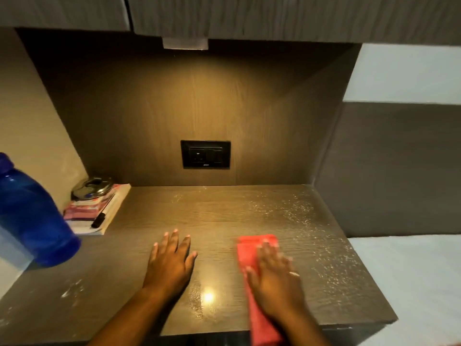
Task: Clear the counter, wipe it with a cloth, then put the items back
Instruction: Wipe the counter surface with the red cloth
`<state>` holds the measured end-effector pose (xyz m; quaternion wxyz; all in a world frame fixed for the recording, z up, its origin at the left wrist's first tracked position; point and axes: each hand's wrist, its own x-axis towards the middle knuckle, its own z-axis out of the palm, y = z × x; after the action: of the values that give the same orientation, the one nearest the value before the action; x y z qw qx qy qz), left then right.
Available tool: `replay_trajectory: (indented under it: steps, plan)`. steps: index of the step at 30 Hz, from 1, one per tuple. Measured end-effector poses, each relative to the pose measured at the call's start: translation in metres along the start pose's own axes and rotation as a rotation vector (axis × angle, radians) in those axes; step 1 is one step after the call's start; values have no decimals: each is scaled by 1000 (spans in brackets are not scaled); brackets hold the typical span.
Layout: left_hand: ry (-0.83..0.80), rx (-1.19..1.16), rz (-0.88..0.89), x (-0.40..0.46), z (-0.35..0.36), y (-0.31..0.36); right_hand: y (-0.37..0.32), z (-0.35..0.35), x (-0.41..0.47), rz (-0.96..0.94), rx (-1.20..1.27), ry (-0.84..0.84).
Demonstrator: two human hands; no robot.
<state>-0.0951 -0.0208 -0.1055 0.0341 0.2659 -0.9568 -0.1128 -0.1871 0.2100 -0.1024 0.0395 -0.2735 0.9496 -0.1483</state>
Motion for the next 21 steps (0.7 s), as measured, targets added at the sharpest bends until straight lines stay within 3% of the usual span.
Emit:
replay_trajectory:
  steps: [5,10,15,19,21]
  plan:
    - [22,-10,9,-1,5,-7,135,-57,-19,565,-111,69]
    - [18,-20,34,-2,3,-10,108,-54,-3,697,-122,96]
    - [12,-23,56,-3,2,-12,23,-27,16,534,-91,44]
    - [0,-39,53,0,3,-13,-82,20,24,81,-84,-41]
    - [-7,-39,40,2,2,-12,-94,28,26,-65,-101,-68]
